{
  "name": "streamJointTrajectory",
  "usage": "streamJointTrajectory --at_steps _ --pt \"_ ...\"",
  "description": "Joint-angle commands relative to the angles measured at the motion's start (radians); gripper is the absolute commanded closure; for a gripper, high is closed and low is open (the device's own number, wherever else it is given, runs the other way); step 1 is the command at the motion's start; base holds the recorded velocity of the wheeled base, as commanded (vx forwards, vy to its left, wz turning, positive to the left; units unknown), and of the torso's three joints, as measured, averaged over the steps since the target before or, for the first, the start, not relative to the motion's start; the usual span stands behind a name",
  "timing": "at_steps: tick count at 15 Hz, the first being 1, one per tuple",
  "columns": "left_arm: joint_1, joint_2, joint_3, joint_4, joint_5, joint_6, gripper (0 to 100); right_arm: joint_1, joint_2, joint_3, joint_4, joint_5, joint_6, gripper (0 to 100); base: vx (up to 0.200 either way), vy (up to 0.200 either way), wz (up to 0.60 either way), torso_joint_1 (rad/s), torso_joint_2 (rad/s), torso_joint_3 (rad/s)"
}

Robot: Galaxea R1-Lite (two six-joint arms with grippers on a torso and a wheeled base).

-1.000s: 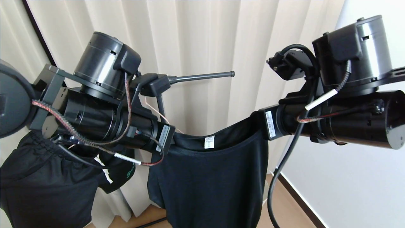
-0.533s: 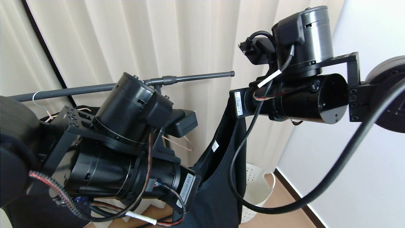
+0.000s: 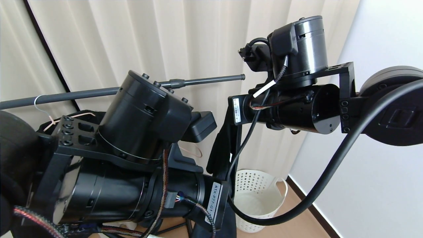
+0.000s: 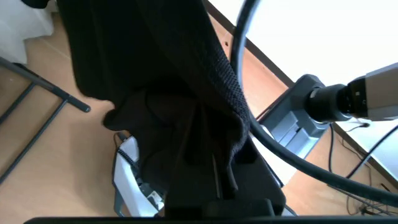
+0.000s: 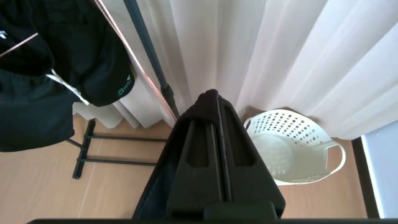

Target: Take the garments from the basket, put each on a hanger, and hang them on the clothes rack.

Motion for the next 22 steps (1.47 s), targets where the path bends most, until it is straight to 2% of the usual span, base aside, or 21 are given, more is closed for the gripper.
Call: streamJointTrajectory --at_steps 1,6,8,11,13,17,18,22 --pt "-0.003 -0.005 0.000 -0.001 0.001 -0.002 100 0.002 0.000 0.001 0.000 0.003 0.004 100 0.000 0.000 0.00 0.000 0.00 0.000" --pt "-0.002 -0.022 0.000 -0.029 0.004 -0.002 100 0.028 -0.011 0.009 0.000 0.002 0.050 100 0.000 0.000 0.00 0.000 0.00 0.000" --pt "0.032 -0.019 0.019 -0.029 0.013 0.003 100 0.028 -0.040 0.021 0.008 -0.007 0.047 100 0.000 0.000 0.00 0.000 0.00 0.000" --pt "0.122 -0.022 0.023 -0.029 0.030 0.009 100 0.002 -0.135 0.084 0.008 -0.009 0.044 100 0.000 0.000 0.00 0.000 0.00 0.000" --pt "0.182 -0.019 0.025 -0.032 0.032 0.018 100 -0.006 -0.216 0.178 0.003 -0.017 0.047 100 0.000 0.000 0.00 0.000 0.00 0.000" --pt "0.190 -0.010 0.023 -0.033 0.032 0.040 100 -0.003 -0.287 0.271 0.000 -0.027 0.050 100 0.000 0.000 0.00 0.000 0.00 0.000" --pt "0.188 -0.010 0.026 -0.033 0.033 0.057 0 0.000 -0.288 0.276 0.000 -0.027 0.053 100 0.000 0.000 0.00 0.000 0.00 0.000" --pt "0.193 -0.040 0.065 -0.032 0.062 0.058 0 -0.003 -0.324 0.297 0.001 -0.029 0.062 100 0.000 0.000 0.00 0.000 0.00 0.000"
